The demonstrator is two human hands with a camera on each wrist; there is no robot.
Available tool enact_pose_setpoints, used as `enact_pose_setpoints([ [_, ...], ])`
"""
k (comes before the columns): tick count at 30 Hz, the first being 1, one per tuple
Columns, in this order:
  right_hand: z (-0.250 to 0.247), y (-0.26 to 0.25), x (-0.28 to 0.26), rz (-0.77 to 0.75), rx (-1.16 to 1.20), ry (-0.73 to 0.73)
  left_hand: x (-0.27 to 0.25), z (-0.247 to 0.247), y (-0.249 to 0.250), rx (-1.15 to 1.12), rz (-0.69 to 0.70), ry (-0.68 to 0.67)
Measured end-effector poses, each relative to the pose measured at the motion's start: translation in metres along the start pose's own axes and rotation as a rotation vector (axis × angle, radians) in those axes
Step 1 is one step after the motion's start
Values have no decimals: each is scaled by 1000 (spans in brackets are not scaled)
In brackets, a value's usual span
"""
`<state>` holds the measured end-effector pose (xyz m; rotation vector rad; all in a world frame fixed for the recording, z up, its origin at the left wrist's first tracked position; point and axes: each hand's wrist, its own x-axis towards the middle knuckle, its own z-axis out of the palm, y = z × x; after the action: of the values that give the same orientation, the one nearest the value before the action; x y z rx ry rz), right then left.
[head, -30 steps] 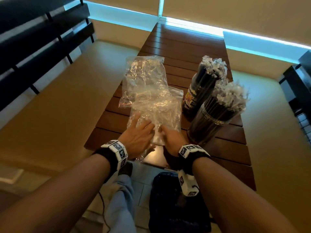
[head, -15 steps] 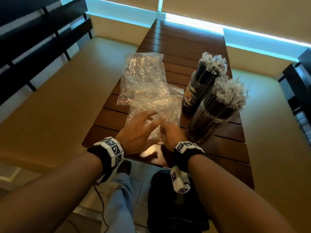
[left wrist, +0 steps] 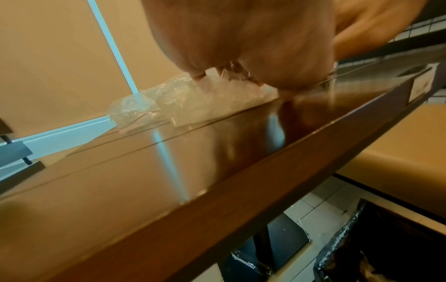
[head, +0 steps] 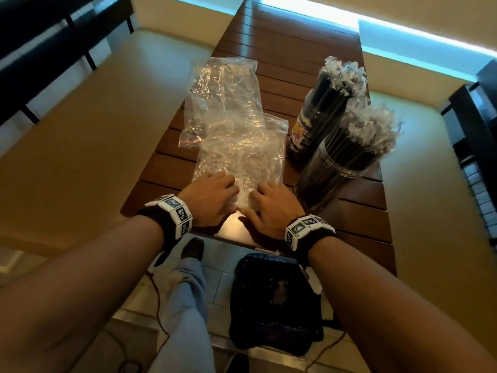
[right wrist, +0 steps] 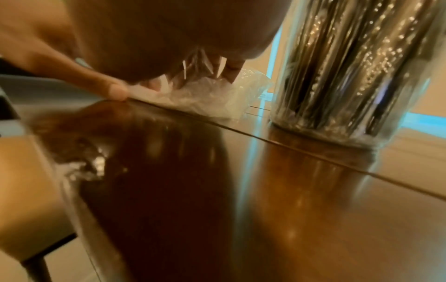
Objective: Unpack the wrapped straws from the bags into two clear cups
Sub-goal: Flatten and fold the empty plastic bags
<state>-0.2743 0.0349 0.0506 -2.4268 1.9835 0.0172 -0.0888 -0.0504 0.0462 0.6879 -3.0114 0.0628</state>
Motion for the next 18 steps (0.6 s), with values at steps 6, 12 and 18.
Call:
enact_pose_setpoints([
  [6,-8,-3,6,16,-45,-23,13,-6,4,45,-153,-83],
  [12,-11,6,18,177,205,-91,26,-7,0,-247,-350,-125],
  [18,-1,5,27,249,233,-97,14,2,-12,-260,-206,-27],
])
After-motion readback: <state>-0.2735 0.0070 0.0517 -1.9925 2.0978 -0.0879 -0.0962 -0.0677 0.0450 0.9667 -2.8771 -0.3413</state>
